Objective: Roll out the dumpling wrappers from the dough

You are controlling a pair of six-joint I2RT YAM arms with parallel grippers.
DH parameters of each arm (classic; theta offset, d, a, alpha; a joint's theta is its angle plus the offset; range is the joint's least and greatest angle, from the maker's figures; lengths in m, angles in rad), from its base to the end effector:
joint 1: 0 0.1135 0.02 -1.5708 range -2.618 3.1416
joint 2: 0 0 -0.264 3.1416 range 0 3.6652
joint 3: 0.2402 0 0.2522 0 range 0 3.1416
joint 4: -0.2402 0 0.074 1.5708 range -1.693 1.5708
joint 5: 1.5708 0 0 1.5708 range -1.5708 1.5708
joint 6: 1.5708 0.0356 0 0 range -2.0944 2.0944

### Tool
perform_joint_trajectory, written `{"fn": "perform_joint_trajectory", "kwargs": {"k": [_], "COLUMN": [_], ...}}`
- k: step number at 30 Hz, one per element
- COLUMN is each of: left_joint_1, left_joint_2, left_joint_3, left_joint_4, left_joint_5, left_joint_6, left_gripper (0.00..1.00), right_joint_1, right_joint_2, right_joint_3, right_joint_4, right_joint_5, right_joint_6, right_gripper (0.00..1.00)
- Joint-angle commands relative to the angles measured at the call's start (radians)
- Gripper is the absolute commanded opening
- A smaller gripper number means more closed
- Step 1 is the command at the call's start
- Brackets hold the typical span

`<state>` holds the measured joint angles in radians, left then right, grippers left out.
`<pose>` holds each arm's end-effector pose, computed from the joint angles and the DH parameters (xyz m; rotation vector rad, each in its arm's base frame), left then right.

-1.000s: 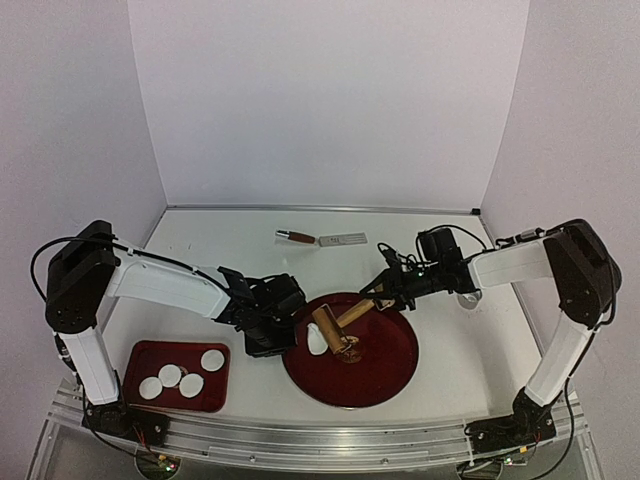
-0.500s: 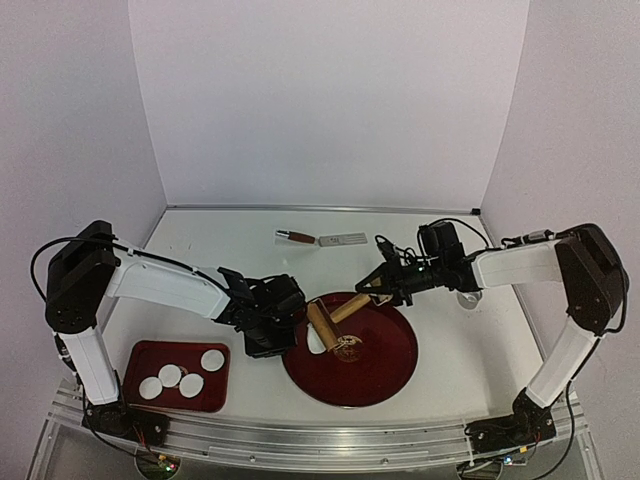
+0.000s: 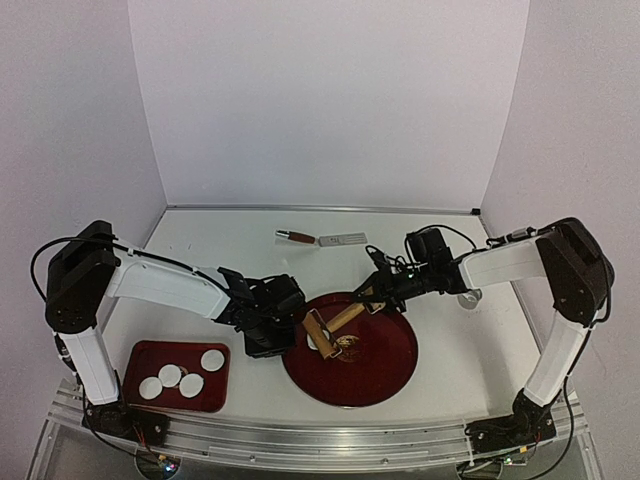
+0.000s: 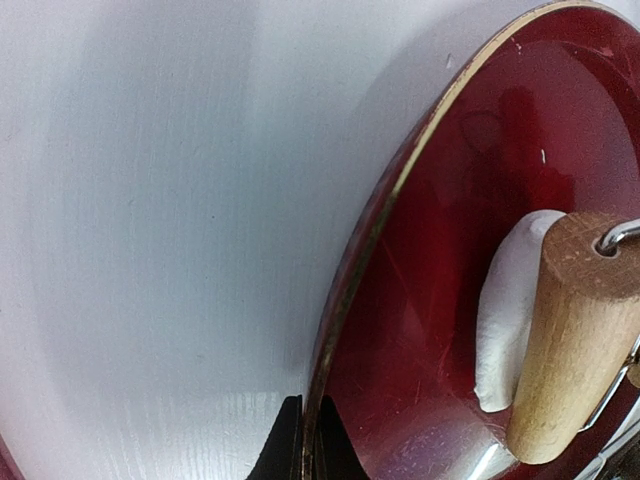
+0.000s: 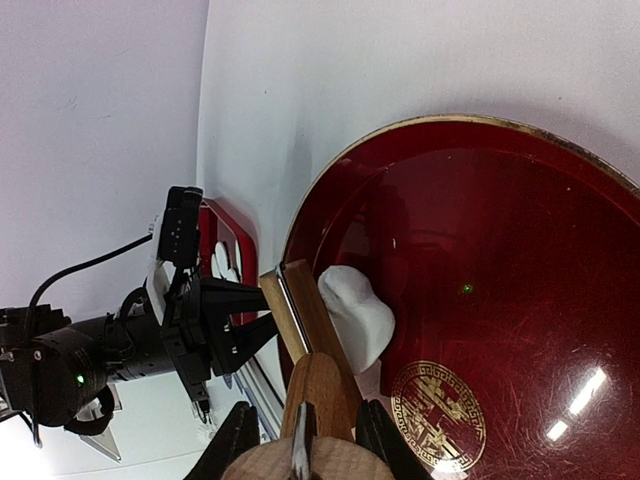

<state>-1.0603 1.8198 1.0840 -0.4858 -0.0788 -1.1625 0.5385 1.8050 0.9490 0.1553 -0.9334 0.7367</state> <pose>0.1707 -0.2991 0.1465 -0.1676 2.8844 -0.4063 0.2943 0.2091 0.1632 -0.3287 2.4969 1.6711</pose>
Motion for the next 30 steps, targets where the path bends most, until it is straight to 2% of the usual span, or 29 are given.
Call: {"fn": "perform_joint_trajectory", "kwargs": {"k": [1, 15, 30], "left_joint_1": [0.0, 0.0, 0.0], "left_joint_2": [-0.02, -0.021, -0.05], "left_joint_3": [-0.013, -0.022, -0.065], "left_joint_4": [-0.021, -0.018, 0.0], "left_joint_5": [-0.014, -0.012, -0.014], "left_joint_6": [-0.029, -0.034, -0.06], "left_gripper": [0.0, 0.0, 0.0], "right_joint_1": [0.001, -0.013, -0.056], "right_joint_2": [0.014, 0.048, 0.067], "right_joint_3": [0.04, 0.075, 0.055], "right_joint_4": [-0.022, -0.186, -0.26], "right_joint_5": [0.034, 0.128, 0.188], "right_joint_6": [-0.03, -0.086, -0.07], "right_gripper": [0.0, 0.0, 0.0]}}
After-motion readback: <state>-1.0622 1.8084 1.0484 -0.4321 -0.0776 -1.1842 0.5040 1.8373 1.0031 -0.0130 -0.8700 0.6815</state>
